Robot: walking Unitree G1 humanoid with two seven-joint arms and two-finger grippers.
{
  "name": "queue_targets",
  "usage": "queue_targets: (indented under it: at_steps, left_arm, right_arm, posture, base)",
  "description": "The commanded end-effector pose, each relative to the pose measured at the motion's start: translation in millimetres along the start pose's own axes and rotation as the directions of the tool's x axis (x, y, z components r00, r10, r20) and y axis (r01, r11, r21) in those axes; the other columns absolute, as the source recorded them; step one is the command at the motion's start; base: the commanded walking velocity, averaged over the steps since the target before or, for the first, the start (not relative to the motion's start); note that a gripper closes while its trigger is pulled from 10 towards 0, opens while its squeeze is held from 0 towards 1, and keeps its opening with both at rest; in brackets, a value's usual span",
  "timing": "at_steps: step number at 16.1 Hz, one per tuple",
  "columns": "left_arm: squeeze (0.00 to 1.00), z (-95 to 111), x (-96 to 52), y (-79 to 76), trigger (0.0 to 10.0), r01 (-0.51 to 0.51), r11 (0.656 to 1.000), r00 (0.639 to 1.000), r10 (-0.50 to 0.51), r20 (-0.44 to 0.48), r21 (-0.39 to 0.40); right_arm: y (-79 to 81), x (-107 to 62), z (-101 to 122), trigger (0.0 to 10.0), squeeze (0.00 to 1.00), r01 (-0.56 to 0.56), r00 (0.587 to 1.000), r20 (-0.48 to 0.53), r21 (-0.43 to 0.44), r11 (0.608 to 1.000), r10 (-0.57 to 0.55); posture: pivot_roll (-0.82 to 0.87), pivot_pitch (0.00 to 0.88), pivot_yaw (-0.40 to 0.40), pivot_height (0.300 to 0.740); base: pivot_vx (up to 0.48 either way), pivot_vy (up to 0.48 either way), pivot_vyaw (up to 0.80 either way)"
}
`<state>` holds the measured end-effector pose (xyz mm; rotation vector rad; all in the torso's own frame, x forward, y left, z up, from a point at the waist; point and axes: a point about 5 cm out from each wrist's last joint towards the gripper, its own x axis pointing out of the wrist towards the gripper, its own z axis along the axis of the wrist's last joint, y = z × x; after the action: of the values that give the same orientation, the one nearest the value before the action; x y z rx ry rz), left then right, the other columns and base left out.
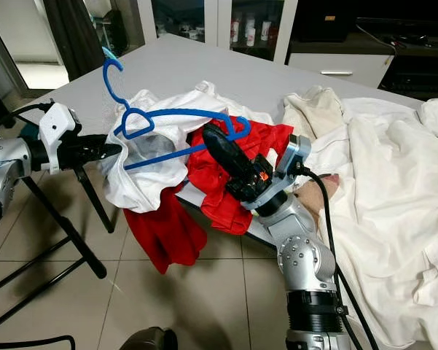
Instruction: Hang hanger
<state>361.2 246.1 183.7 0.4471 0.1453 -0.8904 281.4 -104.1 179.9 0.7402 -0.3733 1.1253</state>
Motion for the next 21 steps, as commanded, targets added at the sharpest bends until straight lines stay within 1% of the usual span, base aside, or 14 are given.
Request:
queue_targets:
  at_steps: [1,7,10,11,12,14,15,18,19,20,21]
  left_arm:
    - [0.00,4,0.6,1.9,0.0,0.005,1.000,1.000,-0.005,0.011,0.000]
    - [0.00,5,0.6,1.1,0.0,0.012,1.000,0.999,-0.012,0.037,-0.016]
    - [0.00,7,0.8,2.7,0.0,-0.013,1.000,0.998,0.014,0.063,-0.013]
    - [0.00,11,0.6,6.2,0.0,-0.065,0.998,0.994,0.065,0.085,0.006]
    - [0.00,16,0.1,11.1,0.0,-0.144,0.989,0.984,0.141,0.107,0.026]
    - [0.00,19,-1.4,18.5,0.0,-0.268,0.962,0.958,0.262,0.115,0.043]
    - [0.00,20,-1.5,20.3,0.0,-0.308,0.951,0.946,0.302,0.121,0.037]
    - [0.00,18,2.7,16.4,0.0,-0.289,0.957,0.950,0.284,0.127,0.025]
    - [0.00,17,4.0,14.9,0.0,-0.281,0.959,0.953,0.276,0.128,0.022]
    - [0.00,16,4.9,14.0,0.0,-0.278,0.960,0.953,0.273,0.131,0.020]
    - [0.00,16,4.9,14.0,0.0,-0.281,0.960,0.952,0.276,0.132,0.019]
  right_arm:
    - [5.4,5.9,4,10.0,0.00,-0.045,0.999,0.010,-0.002,0.999,0.045]
    - [3.9,7.9,9,10.0,0.00,-0.045,0.999,0.021,-0.016,0.999,0.046]
    - [3.7,9.8,10,10.0,0.00,-0.044,0.999,0.025,-0.026,0.999,0.045]
    - [2.5,9.7,10,10.0,0.00,-0.030,0.999,0.020,-0.037,0.999,0.031]
    - [-0.7,8.7,9,10.0,0.00,0.006,1.000,-0.002,-0.059,0.998,-0.006]
    - [-6.9,6.9,8,10.0,0.00,0.066,0.998,-0.016,-0.083,0.994,-0.068]
    - [-10.3,6.0,10,10.0,0.00,0.098,0.995,-0.008,-0.097,0.990,-0.099]
    - [-11.6,6.8,14,10.0,0.01,0.106,0.994,0.015,-0.107,0.989,-0.105]
    - [-11.7,7.1,15,10.0,0.40,0.105,0.994,0.019,-0.112,0.988,-0.103]
    - [-13.5,7.1,16,10.0,0.99,0.120,0.993,0.018,-0.129,0.984,-0.119]
    - [-14.4,6.7,16,10.0,1.00,0.129,0.992,0.014,-0.142,0.981,-0.129]
  posture:
    - [0.12,0.000,0.060,0.740]
    - [0.12,0.000,0.056,0.740]
    - [0.12,0.000,0.055,0.740]
    - [0.12,0.000,0.055,0.740]
    - [0.12,0.000,0.055,0.740]
    - [0.12,0.000,0.054,0.740]
    - [0.12,0.000,0.054,0.740]
    - [0.12,0.000,0.052,0.740]
    - [0.12,0.000,0.052,0.740]
    - [0.12,0.000,0.052,0.740]
    - [0.12,0.000,0.052,0.740]
  base:
    - [0.000,0.000,0.00]
    - [0.000,0.000,0.00]
    - [0.000,0.000,0.00]
    - [0.000,0.000,0.00]
    - [0.000,0.000,0.00]
    - [0.000,0.000,0.00]
    - [0.000,0.000,0.00]
    - [0.000,0.000,0.00]
    - [0.000,0.000,0.00]
    - [0.000,0.000,0.00]
    - [0.000,0.000,0.00]
